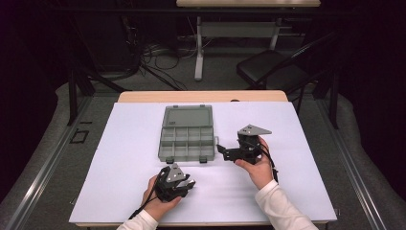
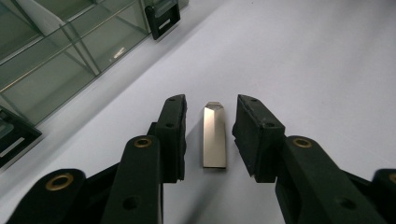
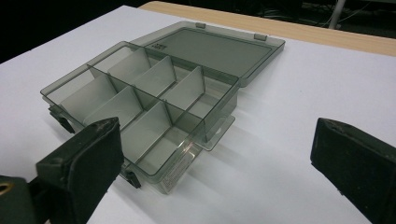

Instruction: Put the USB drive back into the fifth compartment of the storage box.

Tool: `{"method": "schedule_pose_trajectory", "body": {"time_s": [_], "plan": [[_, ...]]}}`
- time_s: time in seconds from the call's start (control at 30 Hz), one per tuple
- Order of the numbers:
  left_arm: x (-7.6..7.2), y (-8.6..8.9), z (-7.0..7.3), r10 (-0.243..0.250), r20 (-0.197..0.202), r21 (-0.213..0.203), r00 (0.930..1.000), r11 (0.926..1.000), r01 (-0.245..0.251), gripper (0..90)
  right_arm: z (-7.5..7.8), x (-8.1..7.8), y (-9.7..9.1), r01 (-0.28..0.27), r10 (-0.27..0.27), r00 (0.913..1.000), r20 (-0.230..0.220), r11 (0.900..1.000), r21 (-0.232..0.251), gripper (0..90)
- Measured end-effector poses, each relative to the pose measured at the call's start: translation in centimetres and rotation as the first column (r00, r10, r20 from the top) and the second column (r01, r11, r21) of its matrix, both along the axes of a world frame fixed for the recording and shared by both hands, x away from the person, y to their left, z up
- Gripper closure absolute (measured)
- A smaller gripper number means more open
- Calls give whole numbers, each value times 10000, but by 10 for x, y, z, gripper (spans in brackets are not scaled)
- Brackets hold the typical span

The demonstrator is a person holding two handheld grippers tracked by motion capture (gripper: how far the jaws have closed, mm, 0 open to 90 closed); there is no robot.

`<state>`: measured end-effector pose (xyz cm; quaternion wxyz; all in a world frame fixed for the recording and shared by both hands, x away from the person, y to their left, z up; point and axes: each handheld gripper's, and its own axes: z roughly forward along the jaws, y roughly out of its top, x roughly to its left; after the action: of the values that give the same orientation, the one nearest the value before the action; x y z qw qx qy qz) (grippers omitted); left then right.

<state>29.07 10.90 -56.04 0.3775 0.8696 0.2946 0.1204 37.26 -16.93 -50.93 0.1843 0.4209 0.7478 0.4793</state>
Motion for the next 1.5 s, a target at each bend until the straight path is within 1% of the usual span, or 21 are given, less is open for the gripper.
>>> {"method": "schedule_pose_trajectory", "body": {"time_s": [0.03, 0.1, 0.27, 0.4, 0.57, 0.73, 0.83, 0.97, 1.1, 1.4, 1.43, 1.5], "plan": [[0, 0, 0, -10, -17, -9, 10000, 10000, 10, 652, 0, 0, 0, -14, 14, 10000, 35, 10000, 5, 20], [0, 0, 0, -87, -24, 120, 10000, 9999, 88, 666, -1, 0, 1, -22, 22, 10000, 10, 10000, 8, 21], [0, 0, 0, -132, -35, 156, 9999, 9998, 132, 685, -1, 0, 1, -25, 25, 10000, 0, 10000, -18, 22], [0, -1, -1, -156, -54, 294, 9999, 9994, 158, 712, -1, 0, 1, -47, 47, 10000, 9, 10000, -19, 24], [1, -1, -1, -270, -135, 276, 9995, 9992, 274, 746, -1, 0, 2, -94, 94, 10000, 22, 9999, -58, 27], [1, 0, -2, -267, -156, 215, 9995, 9994, 271, 760, -1, 0, 2, -94, 93, 9999, -63, 9999, -67, 31], [2, 0, -2, -305, -162, 183, 9994, 9994, 308, 771, -2, 0, 3, -91, 91, 10000, -40, 9999, -53, 34], [1, 0, -1, -391, -156, 248, 9991, 9989, 394, 785, -2, -1, 3, -111, 110, 9999, -78, 9999, -62, 40], [1, 0, -1, -418, -138, 257, 9990, 9988, 422, 787, -2, 0, 2, -76, 76, 10000, -15, 10000, -57, 45], [2, 0, -2, -424, -108, 239, 9990, 9988, 427, 788, -1, 0, 2, -106, 105, 9999, -43, 9999, -81, 45], [2, 0, -1, -420, -208, 204, 9989, 9989, 424, 789, -1, 0, 2, -99, 99, 9999, -54, 9999, -75, 45], [3, 0, -1, -385, -285, 126, 9989, 9992, 388, 789, -1, 0, 2, -101, 100, 9999, -64, 9999, -56, 45]]}}
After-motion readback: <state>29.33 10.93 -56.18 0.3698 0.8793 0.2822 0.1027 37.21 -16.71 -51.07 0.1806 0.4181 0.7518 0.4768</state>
